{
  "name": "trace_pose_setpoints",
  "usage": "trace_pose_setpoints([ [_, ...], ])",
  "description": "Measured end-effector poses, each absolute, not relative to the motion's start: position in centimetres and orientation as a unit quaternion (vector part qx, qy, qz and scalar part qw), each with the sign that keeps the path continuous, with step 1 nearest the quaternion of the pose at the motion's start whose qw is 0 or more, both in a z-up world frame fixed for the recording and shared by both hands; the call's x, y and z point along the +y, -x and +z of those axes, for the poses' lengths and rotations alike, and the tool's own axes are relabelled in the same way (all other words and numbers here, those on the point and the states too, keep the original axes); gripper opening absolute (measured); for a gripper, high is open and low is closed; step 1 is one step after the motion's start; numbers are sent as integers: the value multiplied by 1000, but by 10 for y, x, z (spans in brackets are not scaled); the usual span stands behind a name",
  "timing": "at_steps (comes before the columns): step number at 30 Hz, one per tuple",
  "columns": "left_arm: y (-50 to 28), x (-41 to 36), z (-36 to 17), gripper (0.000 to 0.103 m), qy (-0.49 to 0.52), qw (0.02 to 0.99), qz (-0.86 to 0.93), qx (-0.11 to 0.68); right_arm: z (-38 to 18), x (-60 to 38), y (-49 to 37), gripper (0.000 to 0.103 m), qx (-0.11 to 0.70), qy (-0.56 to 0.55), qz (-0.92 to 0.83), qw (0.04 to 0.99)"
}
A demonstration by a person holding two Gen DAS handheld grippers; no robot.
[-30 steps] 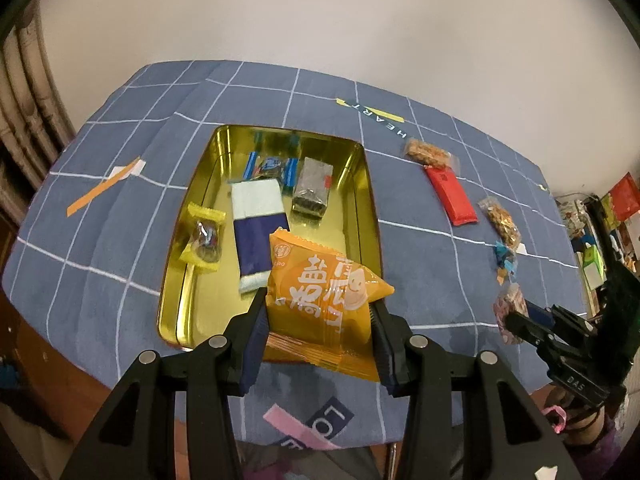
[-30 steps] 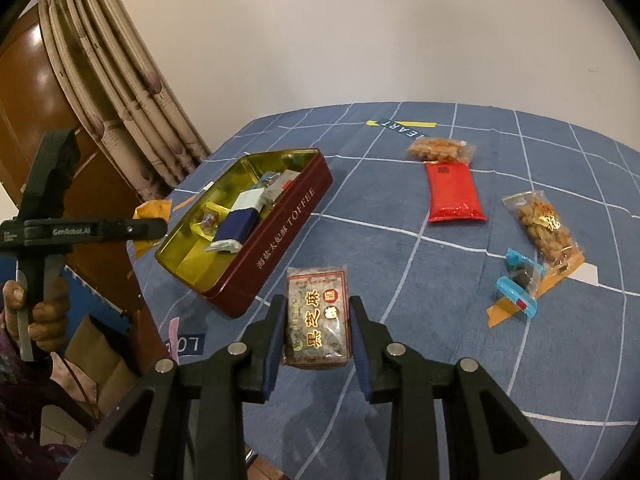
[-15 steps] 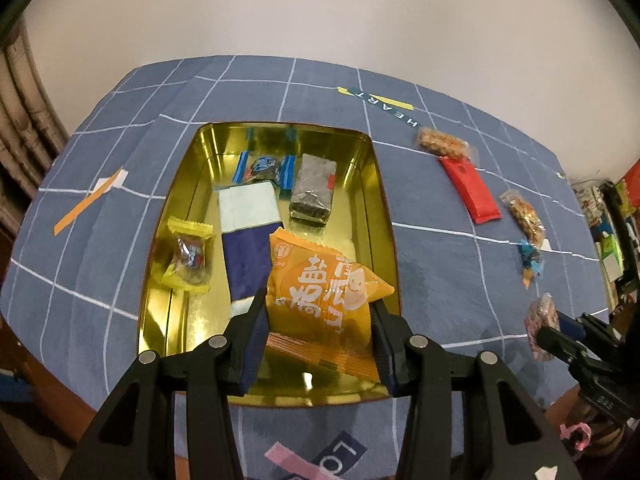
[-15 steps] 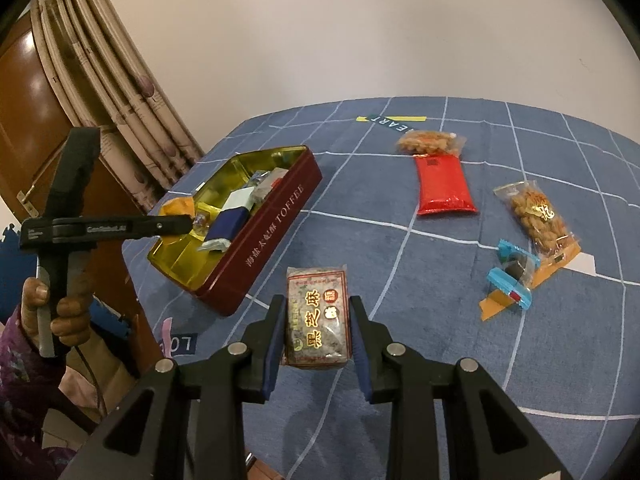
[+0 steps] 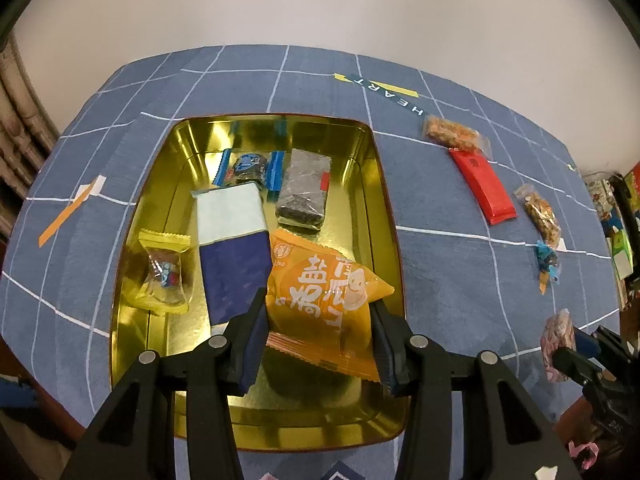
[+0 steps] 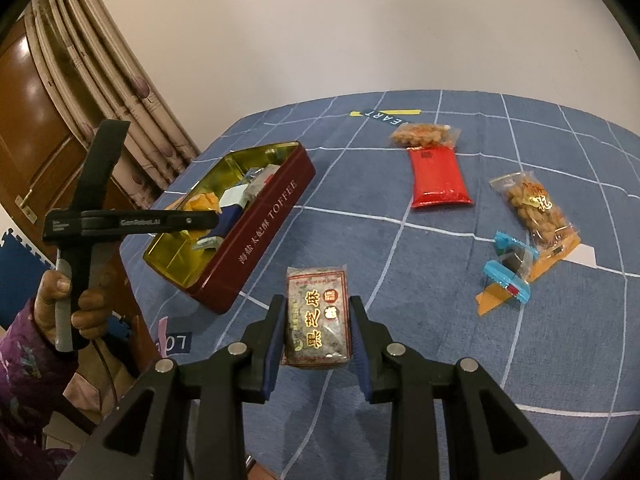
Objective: Organize snacks
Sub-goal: 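Carry the orange bag over the tin with the left gripper while the right gripper holds the cake packet, then lower the orange bag into the tin and open the left gripper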
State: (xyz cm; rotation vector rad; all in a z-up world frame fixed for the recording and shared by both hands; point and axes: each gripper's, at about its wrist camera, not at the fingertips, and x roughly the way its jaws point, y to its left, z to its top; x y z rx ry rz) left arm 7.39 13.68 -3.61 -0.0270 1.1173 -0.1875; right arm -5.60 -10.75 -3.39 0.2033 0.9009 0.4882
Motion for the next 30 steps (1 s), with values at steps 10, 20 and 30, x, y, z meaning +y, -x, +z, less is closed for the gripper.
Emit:
trace_pose_setpoints([
  [10, -82, 130, -44, 43, 5, 842, -86, 533, -38, -109, 55, 31, 436, -102, 231, 864],
  [20, -88, 125, -54, 43, -1, 838, -84, 539, -40, -110, 54, 31, 440, -106, 229, 862],
  [30, -89, 124, -57, 44, -3, 836, -85, 542, -43, -112, 53, 31, 443, -109, 226, 861],
])
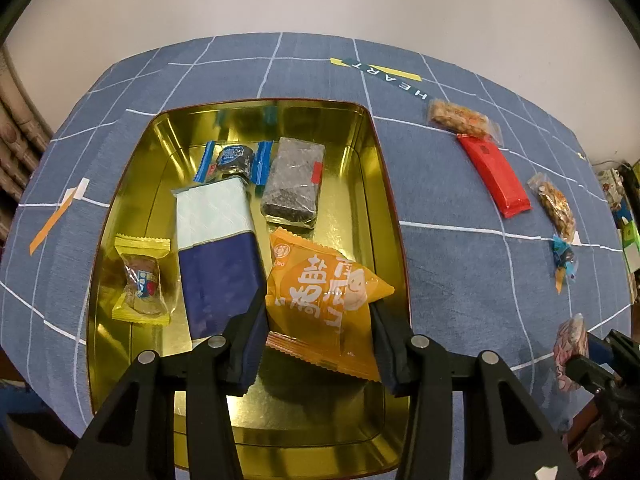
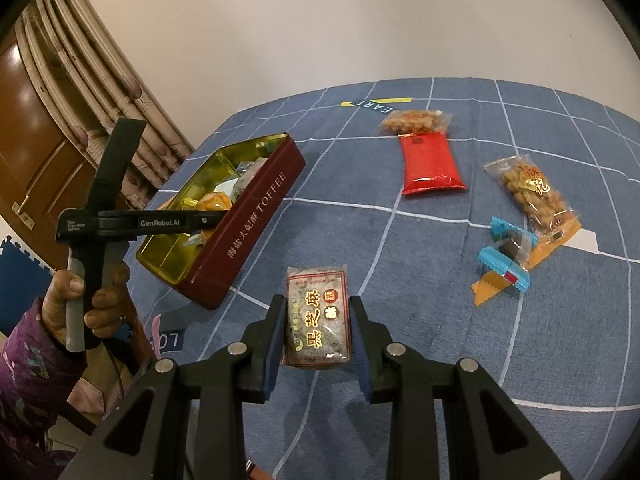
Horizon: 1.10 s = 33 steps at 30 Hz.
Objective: Organize snacks
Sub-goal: 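Lower the orange bag into the tin and open the left gripper, then carry the dark red-labelled cake packet over the tin with the right gripper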
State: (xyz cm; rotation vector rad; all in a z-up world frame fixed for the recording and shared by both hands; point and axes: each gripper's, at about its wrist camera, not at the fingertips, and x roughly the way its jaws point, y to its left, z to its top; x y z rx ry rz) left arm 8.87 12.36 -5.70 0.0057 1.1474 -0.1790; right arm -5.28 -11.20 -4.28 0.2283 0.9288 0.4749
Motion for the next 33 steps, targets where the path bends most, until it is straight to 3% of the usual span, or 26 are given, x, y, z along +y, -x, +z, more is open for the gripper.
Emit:
trace_pose_setpoints([
  [27, -51, 151, -23, 51, 11, 851, -30, 524, -41, -115, 53, 31, 440, -114, 225, 862],
  [30, -31, 166, -7, 61, 8, 864, 5, 503, -41, -115, 53, 31, 439, -114, 226, 862],
  [33, -9, 185, 4, 63, 6, 875, 45, 482, -40, -115, 54, 31, 438, -116, 229, 862],
])
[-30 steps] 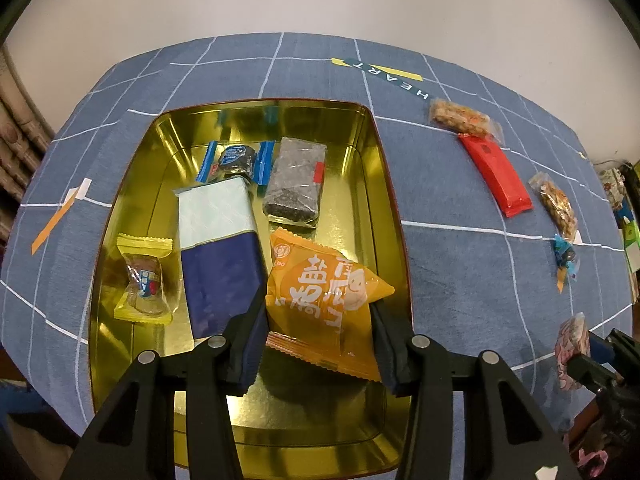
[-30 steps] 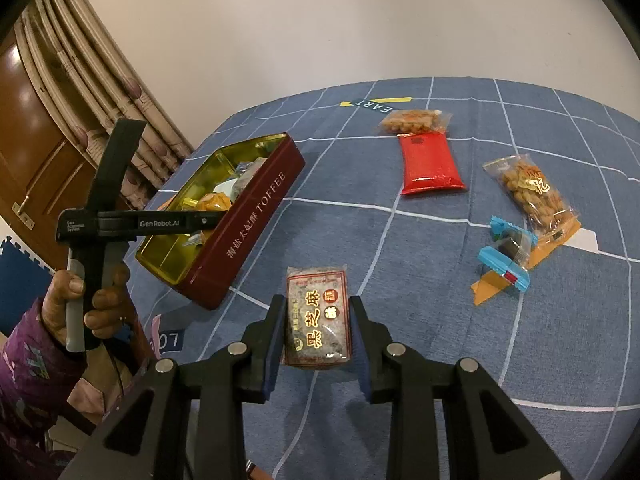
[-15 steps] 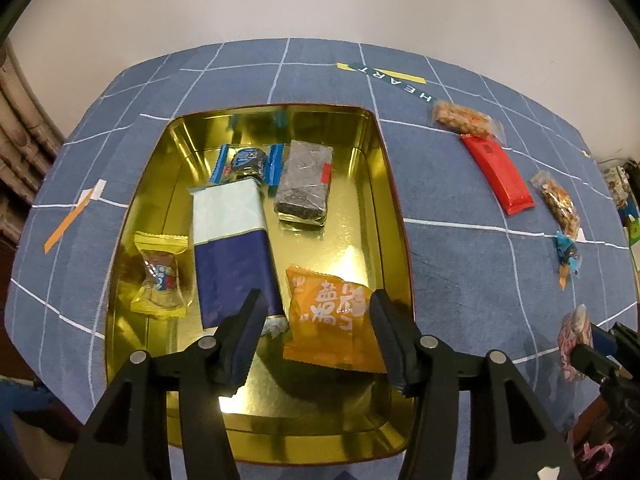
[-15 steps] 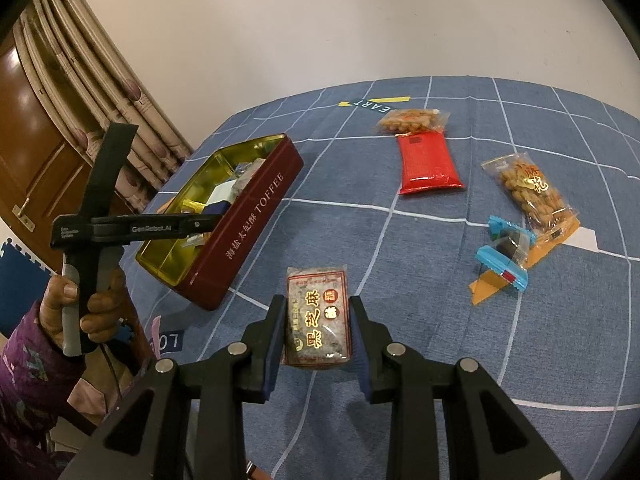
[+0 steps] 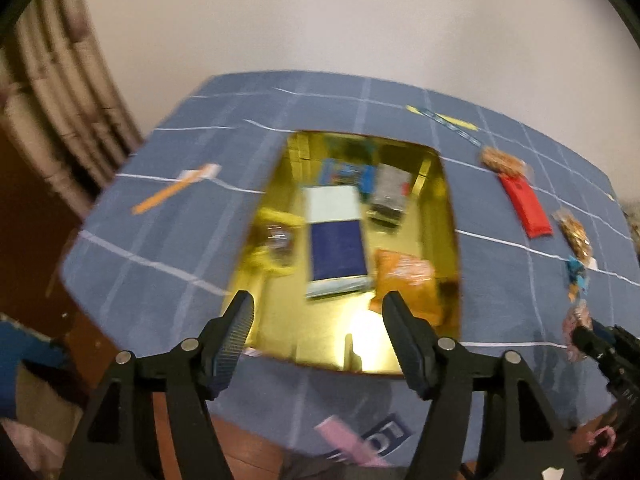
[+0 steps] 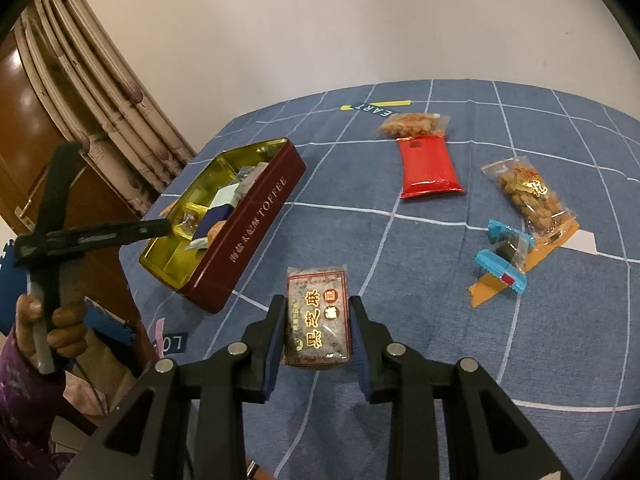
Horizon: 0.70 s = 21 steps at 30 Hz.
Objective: Organize snacks
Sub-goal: 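Carry the dark red-labelled cake packet over the tin with the right gripper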
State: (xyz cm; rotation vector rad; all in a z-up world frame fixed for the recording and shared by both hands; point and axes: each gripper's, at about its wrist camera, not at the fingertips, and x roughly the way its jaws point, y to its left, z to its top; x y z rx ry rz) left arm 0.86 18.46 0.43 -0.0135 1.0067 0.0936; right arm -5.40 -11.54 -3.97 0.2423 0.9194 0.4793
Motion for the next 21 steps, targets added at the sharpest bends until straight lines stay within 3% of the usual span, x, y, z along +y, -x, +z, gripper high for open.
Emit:
trace_pose_setpoints([
  [7, 13, 220, 10, 63, 19, 875, 96, 474, -26, -102, 56, 31, 431, -108, 244, 862],
  [10, 18, 232, 11, 65, 20, 876, 123, 466, -17, -87, 53, 31, 428, -104, 263, 859],
  [14, 19, 242, 10, 77, 15, 876, 140, 461, -3, -53, 43, 31, 423, -96, 297, 851],
  [21, 23, 256, 18, 79, 18, 885, 148, 441, 0, 34, 9, 31, 436, -66, 352, 826],
])
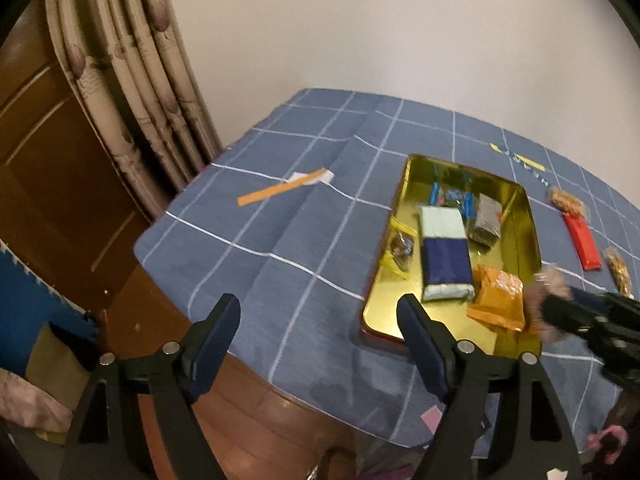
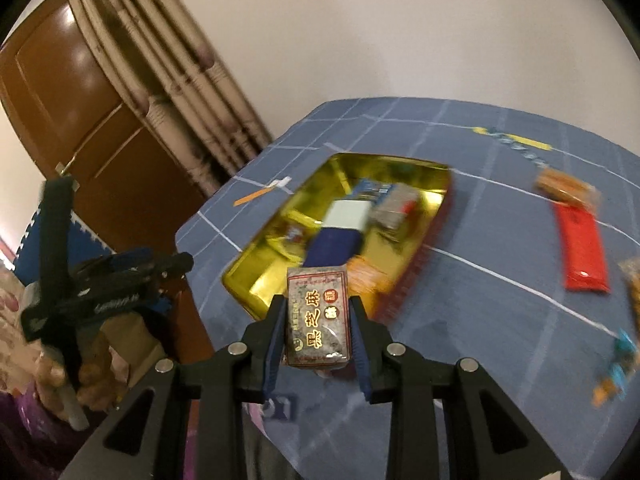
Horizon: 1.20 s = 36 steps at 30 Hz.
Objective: Organize snacks
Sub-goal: 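Carry the dark red-labelled cake packet over the tin with the right gripper, then lower the cake packet into the tin and open the right gripper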
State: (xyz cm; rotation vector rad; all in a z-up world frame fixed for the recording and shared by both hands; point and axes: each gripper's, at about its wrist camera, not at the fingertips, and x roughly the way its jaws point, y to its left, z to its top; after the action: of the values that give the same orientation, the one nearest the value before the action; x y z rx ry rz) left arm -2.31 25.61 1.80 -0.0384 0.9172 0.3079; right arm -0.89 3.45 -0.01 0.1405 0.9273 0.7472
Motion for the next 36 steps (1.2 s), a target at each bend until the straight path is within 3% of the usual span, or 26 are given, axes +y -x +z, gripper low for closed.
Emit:
trace_pose_setpoints([
  [20, 21, 258, 15, 88, 10, 883, 161, 440, -47, 161, -38, 31, 494, 7, 367, 789],
  [24, 19, 260, 14, 89, 13, 881, 163, 443, -51, 162, -40, 32, 502, -10, 367, 783],
  [29, 18, 260, 12, 89, 17, 879, 162, 448, -45, 148, -37, 42, 490, -40, 365, 791],
  [36, 23, 247, 16, 89, -10, 886, 166, 432, -22, 105, -23, 44, 455, -88, 355, 811],
])
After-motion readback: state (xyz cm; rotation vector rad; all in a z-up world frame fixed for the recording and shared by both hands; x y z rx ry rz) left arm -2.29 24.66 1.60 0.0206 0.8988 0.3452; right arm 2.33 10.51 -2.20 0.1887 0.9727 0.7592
